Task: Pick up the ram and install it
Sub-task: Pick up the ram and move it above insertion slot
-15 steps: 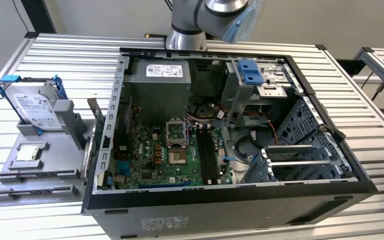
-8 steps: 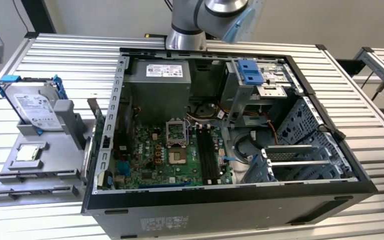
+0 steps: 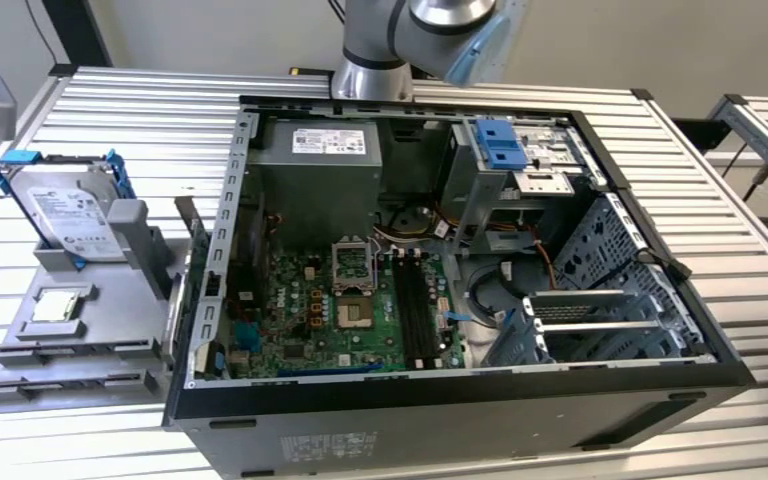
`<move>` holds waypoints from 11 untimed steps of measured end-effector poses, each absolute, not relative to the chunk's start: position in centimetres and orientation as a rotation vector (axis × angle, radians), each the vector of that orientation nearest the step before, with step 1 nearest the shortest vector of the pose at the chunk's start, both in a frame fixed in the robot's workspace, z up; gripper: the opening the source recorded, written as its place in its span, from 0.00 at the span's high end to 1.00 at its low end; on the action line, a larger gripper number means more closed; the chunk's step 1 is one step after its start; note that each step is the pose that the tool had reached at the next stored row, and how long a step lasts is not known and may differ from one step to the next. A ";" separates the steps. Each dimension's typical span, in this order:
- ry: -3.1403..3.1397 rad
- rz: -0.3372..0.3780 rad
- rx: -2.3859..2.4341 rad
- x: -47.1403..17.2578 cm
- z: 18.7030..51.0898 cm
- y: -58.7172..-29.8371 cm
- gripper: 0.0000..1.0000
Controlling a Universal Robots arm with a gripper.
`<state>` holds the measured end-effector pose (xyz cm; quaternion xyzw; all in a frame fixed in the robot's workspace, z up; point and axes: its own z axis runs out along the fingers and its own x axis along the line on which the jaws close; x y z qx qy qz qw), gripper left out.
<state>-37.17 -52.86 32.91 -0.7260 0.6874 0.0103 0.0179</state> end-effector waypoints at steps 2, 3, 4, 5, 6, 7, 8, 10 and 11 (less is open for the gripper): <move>2.135 0.032 -2.255 -37.2 32.6 -52.9 0.00; 2.135 0.032 -2.255 -37.2 32.5 -52.9 0.00; 2.135 0.032 -2.255 -37.2 32.3 -52.9 0.00; 2.138 0.032 -2.253 -37.2 32.2 -53.1 0.00; 2.142 0.032 -2.249 -37.2 32.1 -53.2 0.00; 2.146 0.033 -2.246 -37.2 31.9 -53.3 0.00; 2.148 0.033 -2.244 -37.2 31.7 -53.3 0.00; 2.149 0.034 -2.244 -37.2 31.4 -53.3 0.00; 2.148 0.034 -2.244 -37.2 31.2 -53.3 0.00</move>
